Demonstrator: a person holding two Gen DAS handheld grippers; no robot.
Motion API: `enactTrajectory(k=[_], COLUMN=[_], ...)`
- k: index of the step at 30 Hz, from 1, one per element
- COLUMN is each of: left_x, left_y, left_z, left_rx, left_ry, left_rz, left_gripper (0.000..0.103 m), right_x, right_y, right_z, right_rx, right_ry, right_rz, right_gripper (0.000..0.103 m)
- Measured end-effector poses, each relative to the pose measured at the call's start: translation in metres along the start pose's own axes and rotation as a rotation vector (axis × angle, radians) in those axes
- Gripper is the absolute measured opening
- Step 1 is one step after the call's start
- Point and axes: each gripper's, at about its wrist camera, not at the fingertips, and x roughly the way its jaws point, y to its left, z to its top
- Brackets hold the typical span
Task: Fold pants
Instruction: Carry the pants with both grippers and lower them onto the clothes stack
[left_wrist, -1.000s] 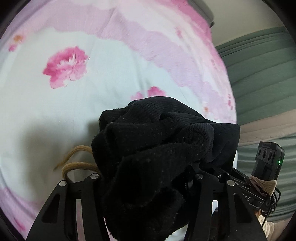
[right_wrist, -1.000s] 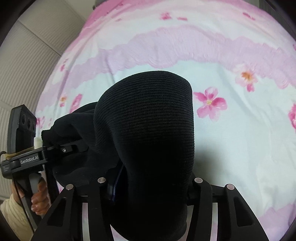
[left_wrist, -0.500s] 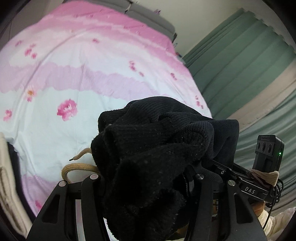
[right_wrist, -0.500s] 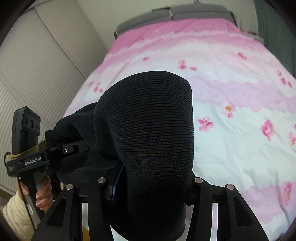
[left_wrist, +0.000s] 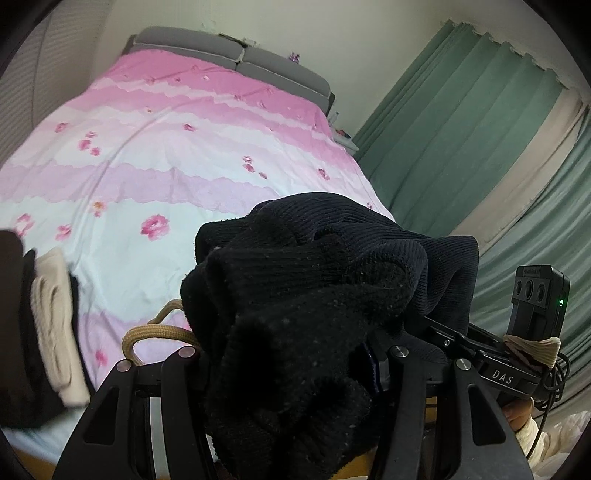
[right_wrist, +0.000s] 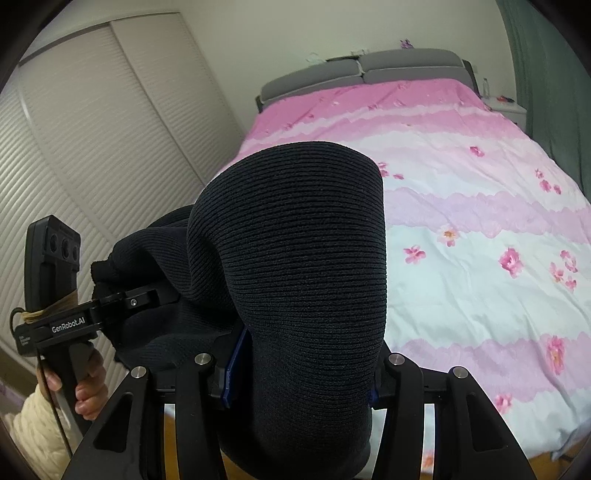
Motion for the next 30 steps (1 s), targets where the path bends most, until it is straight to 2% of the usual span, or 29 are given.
enactTrajectory(k=[8, 15, 23, 30], left_x=[-0.073, -0.127, -0.181, -0.221], left_y=[-0.014, 0.009, 0.067, 0.149], left_z=[-0.063, -0.106, -0.128, -0.119], left_rx=[-0.026, -0.098, -0.154, -0.131], left_ry=[-0.037, -0.054, -0.059, -0.001], left_rz=[0.065, 0.114, 0.143, 0.128], left_gripper=[0.057, 0.057, 0.057, 0.057], right_x=[-0.044, -0.057, -0.022, 0.035], right_y=[0.032, 0.064, 0.121, 0.185], right_z=[-0.045, -0.076, -0.087, -0.077], right_rx=[-0.044, -0.07, -0.109, -0.117], right_ry=[-0.01, 0.035, 0.102, 0.145], right_rz=[0.059, 0.144, 0.246, 0.263], right_gripper=[0.05, 0.05, 0.05, 0.05])
